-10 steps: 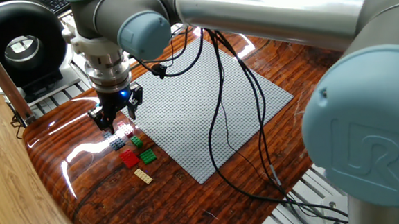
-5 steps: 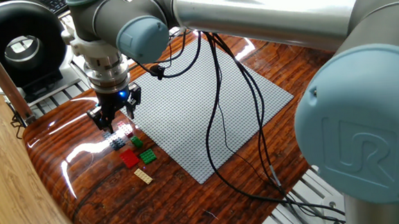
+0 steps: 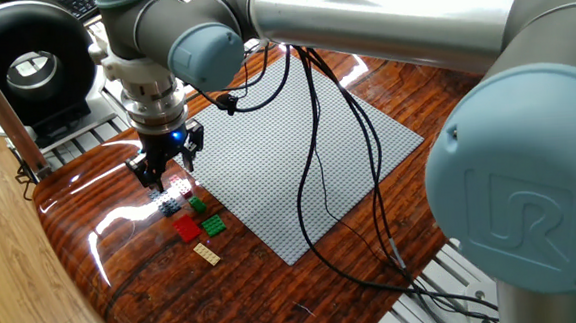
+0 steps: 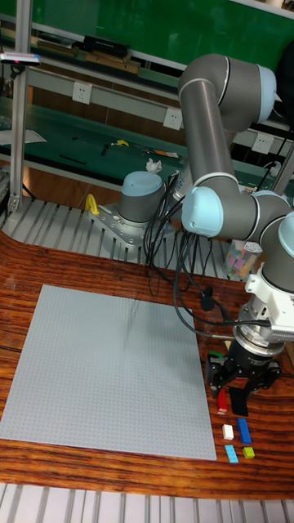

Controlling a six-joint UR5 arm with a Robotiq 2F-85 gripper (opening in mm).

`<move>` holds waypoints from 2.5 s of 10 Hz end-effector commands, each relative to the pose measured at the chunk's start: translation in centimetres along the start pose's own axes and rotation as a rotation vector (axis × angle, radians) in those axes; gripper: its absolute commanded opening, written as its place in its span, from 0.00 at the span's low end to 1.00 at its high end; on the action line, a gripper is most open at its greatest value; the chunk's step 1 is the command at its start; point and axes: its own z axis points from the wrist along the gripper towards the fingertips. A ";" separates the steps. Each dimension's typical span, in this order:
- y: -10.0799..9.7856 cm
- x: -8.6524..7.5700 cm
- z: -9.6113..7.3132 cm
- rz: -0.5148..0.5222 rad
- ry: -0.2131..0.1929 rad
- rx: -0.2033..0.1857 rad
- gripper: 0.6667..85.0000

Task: Build with small Lego blocks

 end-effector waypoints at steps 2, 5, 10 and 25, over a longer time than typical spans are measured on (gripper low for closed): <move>-1.4 -0.7 1.4 0.005 -0.016 0.002 0.68; -1.5 0.2 1.5 0.008 -0.008 -0.023 0.68; -2.5 0.1 1.5 0.071 -0.012 0.012 0.68; -1.4 0.2 1.5 0.154 -0.006 -0.029 0.49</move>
